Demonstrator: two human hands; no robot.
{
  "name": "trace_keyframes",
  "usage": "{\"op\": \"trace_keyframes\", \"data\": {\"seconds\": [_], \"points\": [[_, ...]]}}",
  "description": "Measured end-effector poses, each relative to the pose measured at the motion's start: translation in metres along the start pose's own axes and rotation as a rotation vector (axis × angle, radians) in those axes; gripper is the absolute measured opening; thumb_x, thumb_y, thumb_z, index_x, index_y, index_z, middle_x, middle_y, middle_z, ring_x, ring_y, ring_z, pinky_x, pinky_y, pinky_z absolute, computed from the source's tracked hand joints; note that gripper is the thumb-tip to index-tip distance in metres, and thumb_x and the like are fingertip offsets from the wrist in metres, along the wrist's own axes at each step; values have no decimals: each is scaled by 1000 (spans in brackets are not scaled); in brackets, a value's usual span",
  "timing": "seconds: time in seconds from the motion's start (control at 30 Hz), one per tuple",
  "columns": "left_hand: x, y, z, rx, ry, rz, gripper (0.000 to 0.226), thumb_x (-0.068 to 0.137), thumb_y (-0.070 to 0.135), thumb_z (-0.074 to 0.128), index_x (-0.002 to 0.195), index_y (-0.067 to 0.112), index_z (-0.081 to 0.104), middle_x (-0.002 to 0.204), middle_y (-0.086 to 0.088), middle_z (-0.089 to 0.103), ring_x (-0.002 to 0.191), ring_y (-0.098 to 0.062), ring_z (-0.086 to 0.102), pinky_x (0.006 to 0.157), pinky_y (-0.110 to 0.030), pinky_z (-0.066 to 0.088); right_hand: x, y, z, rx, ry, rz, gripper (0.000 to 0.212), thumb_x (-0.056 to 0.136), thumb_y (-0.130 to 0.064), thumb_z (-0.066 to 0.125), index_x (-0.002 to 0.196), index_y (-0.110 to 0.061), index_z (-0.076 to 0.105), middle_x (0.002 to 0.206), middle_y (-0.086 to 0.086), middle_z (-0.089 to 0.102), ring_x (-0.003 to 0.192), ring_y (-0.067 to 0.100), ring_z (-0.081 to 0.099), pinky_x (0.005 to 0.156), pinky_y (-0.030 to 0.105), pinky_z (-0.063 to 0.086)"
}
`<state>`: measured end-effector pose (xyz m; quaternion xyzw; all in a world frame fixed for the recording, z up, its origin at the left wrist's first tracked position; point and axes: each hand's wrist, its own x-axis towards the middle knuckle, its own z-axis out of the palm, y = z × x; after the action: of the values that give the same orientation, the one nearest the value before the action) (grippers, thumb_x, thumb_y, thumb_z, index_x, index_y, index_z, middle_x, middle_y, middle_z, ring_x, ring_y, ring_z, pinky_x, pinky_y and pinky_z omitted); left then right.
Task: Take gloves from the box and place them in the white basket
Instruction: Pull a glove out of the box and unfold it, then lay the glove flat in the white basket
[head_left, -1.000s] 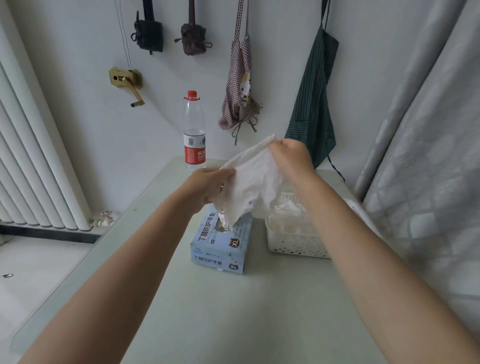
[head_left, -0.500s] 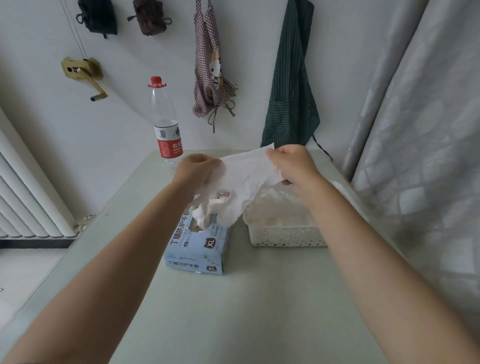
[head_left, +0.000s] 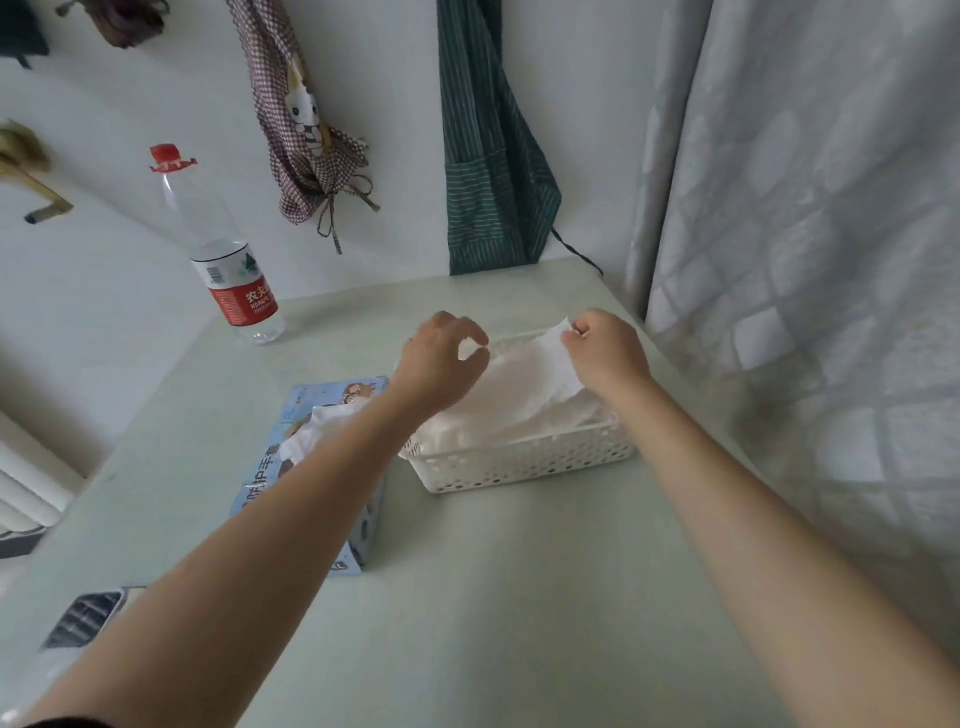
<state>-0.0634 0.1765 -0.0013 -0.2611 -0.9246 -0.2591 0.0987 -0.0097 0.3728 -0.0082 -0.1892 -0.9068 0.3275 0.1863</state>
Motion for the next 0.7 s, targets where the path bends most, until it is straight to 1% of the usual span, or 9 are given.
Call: {"op": "trace_keyframes", "data": {"seconds": [0.07, 0.13, 0.23, 0.3, 0.37, 0.43, 0.5, 0.6, 0.7], "points": [[-5, 10, 10, 31, -158, 48, 29, 92, 43, 60, 116, 28, 65, 128, -1, 56, 120, -22, 51, 104, -41, 39, 1, 5, 0, -109, 12, -38, 18, 99, -21, 46, 87, -11, 55, 85, 8, 58, 82, 30, 54, 61, 30, 33], [-9, 14, 18, 166, -294, 42, 44, 92, 54, 55, 130, 32, 56, 143, 2, 46, 133, -22, 40, 111, -42, 30, 2, 10, -1, -280, 30, -74, 16, 99, -16, 48, 108, -7, 59, 103, 12, 64, 96, 33, 60, 67, 30, 36], [-12, 11, 26, 311, -467, -12, 67, 90, 66, 46, 148, 35, 34, 158, 4, 27, 145, -24, 22, 115, -49, 18, 0, 14, 1, -536, 9, -124, 15, 95, -6, 52, 110, -4, 55, 107, 14, 64, 95, 33, 64, 64, 31, 37], [-12, 8, 29, 347, -578, -29, 79, 87, 74, 41, 153, 34, 20, 163, 4, 16, 149, -25, 13, 118, -54, 15, -2, 13, 2, -611, -23, -137, 18, 94, -3, 52, 112, -4, 54, 109, 12, 63, 97, 32, 65, 63, 30, 37], [-11, 5, 30, 329, -637, -39, 88, 84, 78, 42, 154, 34, 16, 164, 4, 11, 150, -26, 9, 118, -56, 14, -5, 11, 3, -654, -23, -144, 24, 90, 0, 52, 113, -6, 54, 112, 11, 61, 97, 30, 65, 63, 30, 37], [-8, 6, 24, 237, -597, -53, 86, 82, 78, 45, 153, 32, 24, 162, 1, 18, 149, -27, 15, 118, -55, 18, -8, 6, 2, -665, 6, -143, 25, 89, -1, 56, 113, -7, 53, 113, 11, 56, 94, 28, 65, 61, 31, 36], [-6, 2, 12, 114, -426, -36, 69, 86, 72, 47, 142, 31, 45, 152, -1, 40, 140, -25, 35, 114, -51, 30, -9, -2, 1, -648, 52, -149, 24, 89, -4, 60, 112, -8, 53, 113, 11, 52, 86, 26, 63, 57, 31, 35], [-8, -10, -12, -18, -67, -14, 29, 93, 50, 55, 107, 29, 69, 116, 1, 65, 108, -19, 58, 94, -39, 48, -10, -21, 4, -566, 68, -214, 15, 92, -7, 57, 106, -7, 53, 108, 12, 52, 68, 25, 50, 50, 28, 29], [-18, -31, -40, -61, 94, -143, 13, 91, 25, 59, 91, 24, 72, 93, 7, 68, 86, -15, 62, 75, -30, 52, -16, -52, 20, -412, 20, -338, 11, 95, -12, 51, 103, -9, 59, 102, 9, 56, 72, 24, 52, 56, 30, 37]]}}
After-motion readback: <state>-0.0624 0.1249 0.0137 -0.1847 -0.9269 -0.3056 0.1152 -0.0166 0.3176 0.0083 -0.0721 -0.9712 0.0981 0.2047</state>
